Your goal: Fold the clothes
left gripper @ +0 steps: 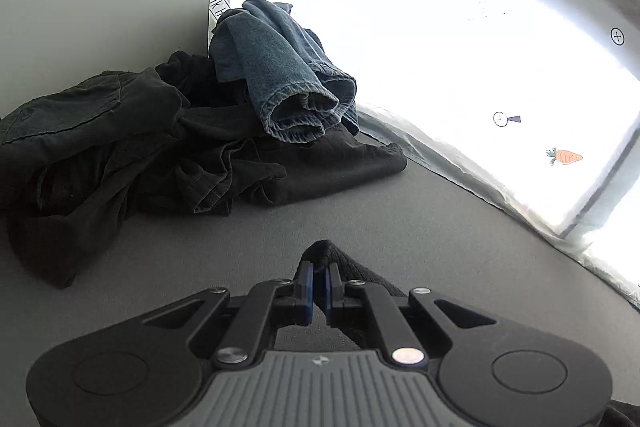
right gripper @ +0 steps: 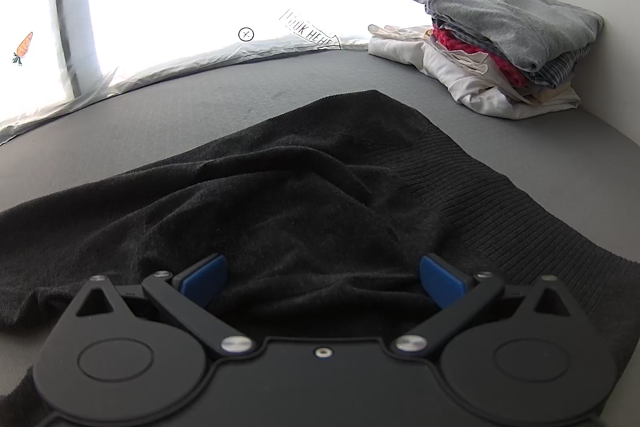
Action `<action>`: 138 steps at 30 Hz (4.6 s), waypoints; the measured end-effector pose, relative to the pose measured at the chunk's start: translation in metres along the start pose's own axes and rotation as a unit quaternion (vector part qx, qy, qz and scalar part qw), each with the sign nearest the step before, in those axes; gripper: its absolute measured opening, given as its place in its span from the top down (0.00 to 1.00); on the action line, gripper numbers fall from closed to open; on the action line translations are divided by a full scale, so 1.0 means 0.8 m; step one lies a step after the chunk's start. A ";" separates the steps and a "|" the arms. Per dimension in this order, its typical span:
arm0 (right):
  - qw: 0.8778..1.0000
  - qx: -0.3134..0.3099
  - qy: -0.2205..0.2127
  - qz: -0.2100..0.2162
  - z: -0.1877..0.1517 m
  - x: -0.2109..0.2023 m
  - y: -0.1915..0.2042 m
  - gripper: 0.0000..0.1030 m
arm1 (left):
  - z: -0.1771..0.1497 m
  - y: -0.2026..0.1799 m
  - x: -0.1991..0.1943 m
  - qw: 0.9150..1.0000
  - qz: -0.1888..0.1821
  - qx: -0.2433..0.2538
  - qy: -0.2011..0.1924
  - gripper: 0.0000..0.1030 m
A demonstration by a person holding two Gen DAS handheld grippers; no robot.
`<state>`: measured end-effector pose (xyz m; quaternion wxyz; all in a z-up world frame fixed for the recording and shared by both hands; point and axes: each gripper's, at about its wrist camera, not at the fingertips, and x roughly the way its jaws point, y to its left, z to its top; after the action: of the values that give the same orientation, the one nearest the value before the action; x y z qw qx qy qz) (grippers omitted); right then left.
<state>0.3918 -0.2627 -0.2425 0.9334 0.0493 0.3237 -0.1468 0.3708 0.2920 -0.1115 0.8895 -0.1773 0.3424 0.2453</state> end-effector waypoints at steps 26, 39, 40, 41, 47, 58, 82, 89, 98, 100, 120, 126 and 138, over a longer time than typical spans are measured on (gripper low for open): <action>1.000 -0.003 0.007 0.000 0.004 0.003 0.000 0.00 | -0.040 0.006 0.116 0.982 0.043 0.164 0.079 0.39; 1.000 -0.008 0.022 -0.003 0.111 0.034 -0.043 0.02 | -0.040 0.024 0.118 0.992 0.024 0.085 0.092 0.34; 1.000 -0.007 0.023 -0.004 0.120 0.045 -0.048 0.03 | -0.039 0.023 0.119 0.992 0.022 0.082 0.094 0.34; 1.000 -0.007 0.024 -0.005 0.129 0.056 -0.053 0.05 | -0.039 0.021 0.120 0.992 0.023 0.082 0.094 0.35; 0.999 0.016 0.040 0.000 0.169 0.127 -0.072 0.07 | -0.041 0.010 0.118 0.993 0.013 0.084 0.082 0.59; 0.998 0.015 0.061 0.019 0.173 0.173 -0.091 0.87 | -0.035 -0.017 0.121 0.993 0.030 0.083 0.075 0.89; 0.999 0.045 0.006 -0.021 0.217 0.162 -0.116 0.56 | 0.051 -0.088 0.183 0.990 0.100 0.095 0.024 0.61; 0.999 0.040 0.034 -0.014 0.141 0.088 -0.110 0.53 | 0.018 -0.060 0.085 0.994 0.088 0.054 0.021 0.13; 0.999 0.013 0.045 0.005 0.042 -0.017 -0.106 0.46 | -0.106 -0.052 -0.029 0.995 0.018 0.060 0.083 0.11; 0.998 0.027 0.053 0.009 0.029 -0.026 -0.118 0.51 | -0.134 -0.054 -0.052 0.993 0.011 0.077 0.087 0.11; 0.954 0.284 0.091 0.021 0.003 -0.053 -0.251 0.56 | -0.268 -0.049 -0.106 0.979 0.013 0.124 0.162 0.00; 0.945 0.304 0.112 0.045 0.005 -0.037 -0.265 0.59 | -0.272 -0.047 -0.108 0.980 0.009 0.123 0.158 0.00; 0.947 0.282 -0.003 0.155 0.044 -0.061 -0.286 0.96 | -0.274 -0.045 -0.108 0.980 0.001 0.130 0.148 0.00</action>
<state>0.3058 -0.4756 -0.1839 0.8935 0.3599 0.2545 -0.0856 0.2207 0.1295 -0.1999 0.8441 -0.0941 0.4996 0.1705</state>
